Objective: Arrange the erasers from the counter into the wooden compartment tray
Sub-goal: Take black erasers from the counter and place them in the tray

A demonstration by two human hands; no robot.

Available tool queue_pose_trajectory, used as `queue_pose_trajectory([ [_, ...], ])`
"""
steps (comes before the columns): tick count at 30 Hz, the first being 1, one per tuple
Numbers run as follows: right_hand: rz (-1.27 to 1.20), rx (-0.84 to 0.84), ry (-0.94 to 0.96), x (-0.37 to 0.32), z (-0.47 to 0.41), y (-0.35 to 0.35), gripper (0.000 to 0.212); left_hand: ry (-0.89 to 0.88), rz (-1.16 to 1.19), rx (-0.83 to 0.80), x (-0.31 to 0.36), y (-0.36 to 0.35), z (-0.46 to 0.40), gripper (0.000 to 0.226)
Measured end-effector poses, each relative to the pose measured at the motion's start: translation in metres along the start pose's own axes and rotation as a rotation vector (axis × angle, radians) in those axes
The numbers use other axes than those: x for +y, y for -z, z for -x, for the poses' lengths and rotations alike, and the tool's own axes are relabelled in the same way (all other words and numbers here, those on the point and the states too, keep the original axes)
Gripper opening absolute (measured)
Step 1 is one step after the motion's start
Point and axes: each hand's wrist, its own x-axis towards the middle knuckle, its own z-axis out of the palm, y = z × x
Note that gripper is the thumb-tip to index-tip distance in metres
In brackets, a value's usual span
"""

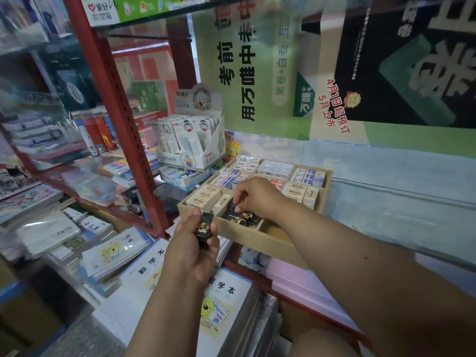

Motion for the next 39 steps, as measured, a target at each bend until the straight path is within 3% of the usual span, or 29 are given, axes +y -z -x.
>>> queue_pose_trajectory([
  [7,-0.017,0.142,0.082,0.018,-0.001,-0.008,0.009,0.051,0.045,0.014,-0.003,0.006,0.000,0.020],
  [9,-0.071,0.079,0.114,0.024,0.002,-0.002,0.007,0.069,0.045,0.013,-0.003,0.006,0.000,0.013],
  [11,-0.006,-0.004,0.156,0.031,0.004,0.000,0.017,0.095,0.068,-0.004,-0.002,0.006,0.002,0.010],
  [17,0.217,-0.099,0.172,0.031,0.004,-0.012,0.031,0.104,0.092,-0.049,-0.004,0.002,0.007,0.036],
  [30,0.301,-0.063,0.276,0.035,0.001,-0.013,0.035,0.121,0.191,-0.082,-0.003,0.004,0.005,0.029],
  [32,0.220,-0.004,0.235,0.032,0.003,-0.013,0.032,0.123,0.185,-0.088,-0.005,0.003,0.004,0.028],
  [34,-0.021,0.055,0.192,0.026,0.011,-0.011,0.031,0.123,0.173,-0.101,-0.006,0.003,0.004,0.026],
  [37,-0.376,-0.024,0.138,0.012,0.030,-0.008,0.034,0.127,0.150,-0.144,-0.006,0.002,0.005,0.019],
  [39,-0.390,-0.079,0.168,0.009,0.036,-0.004,0.034,0.138,0.130,-0.168,-0.005,0.000,0.006,0.019],
])
